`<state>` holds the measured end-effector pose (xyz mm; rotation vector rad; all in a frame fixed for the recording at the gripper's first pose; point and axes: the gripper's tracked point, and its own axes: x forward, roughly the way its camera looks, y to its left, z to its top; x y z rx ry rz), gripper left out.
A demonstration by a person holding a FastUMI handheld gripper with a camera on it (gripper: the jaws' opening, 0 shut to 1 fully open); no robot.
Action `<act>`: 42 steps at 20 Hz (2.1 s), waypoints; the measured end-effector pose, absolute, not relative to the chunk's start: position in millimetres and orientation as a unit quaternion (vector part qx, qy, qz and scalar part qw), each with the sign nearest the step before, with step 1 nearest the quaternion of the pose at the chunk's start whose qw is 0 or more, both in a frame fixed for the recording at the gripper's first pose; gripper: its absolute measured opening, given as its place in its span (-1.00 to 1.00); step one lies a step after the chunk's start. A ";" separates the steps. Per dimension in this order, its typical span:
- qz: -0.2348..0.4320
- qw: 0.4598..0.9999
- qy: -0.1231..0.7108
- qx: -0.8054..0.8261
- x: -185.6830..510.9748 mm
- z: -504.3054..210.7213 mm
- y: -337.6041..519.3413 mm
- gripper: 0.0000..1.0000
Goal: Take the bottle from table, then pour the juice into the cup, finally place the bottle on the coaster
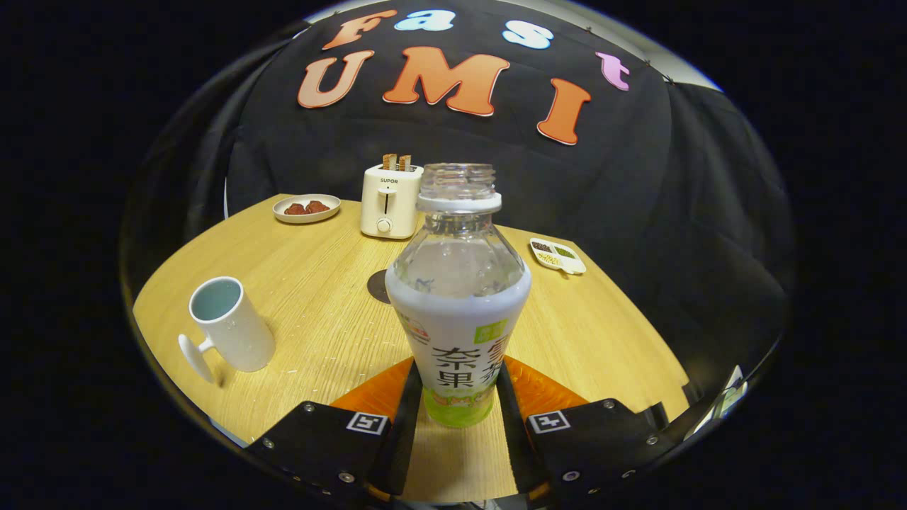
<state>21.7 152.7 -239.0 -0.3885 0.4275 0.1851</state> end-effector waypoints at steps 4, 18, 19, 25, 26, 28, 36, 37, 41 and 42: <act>0.086 0.943 0.187 -0.262 18.6 -222.0 164.2 0.13; 0.124 0.862 0.098 -0.481 25.8 -188.2 234.4 0.13; 0.125 0.857 0.095 -0.491 26.2 -186.6 237.3 0.13; 0.129 0.816 0.058 -0.560 30.7 -180.9 253.8 0.13; 0.132 0.809 0.053 -0.571 31.3 -182.2 255.8 0.13; 0.138 0.794 0.044 -0.590 30.6 -185.4 261.3 0.13; 0.138 0.730 0.014 -0.669 36.1 -191.0 269.2 0.13; 0.139 0.724 0.012 -0.676 37.6 -191.8 270.6 0.13; 0.144 0.692 -0.015 -0.708 40.2 -188.7 276.7 0.13; 0.144 0.684 -0.020 -0.715 41.1 -186.4 276.9 0.13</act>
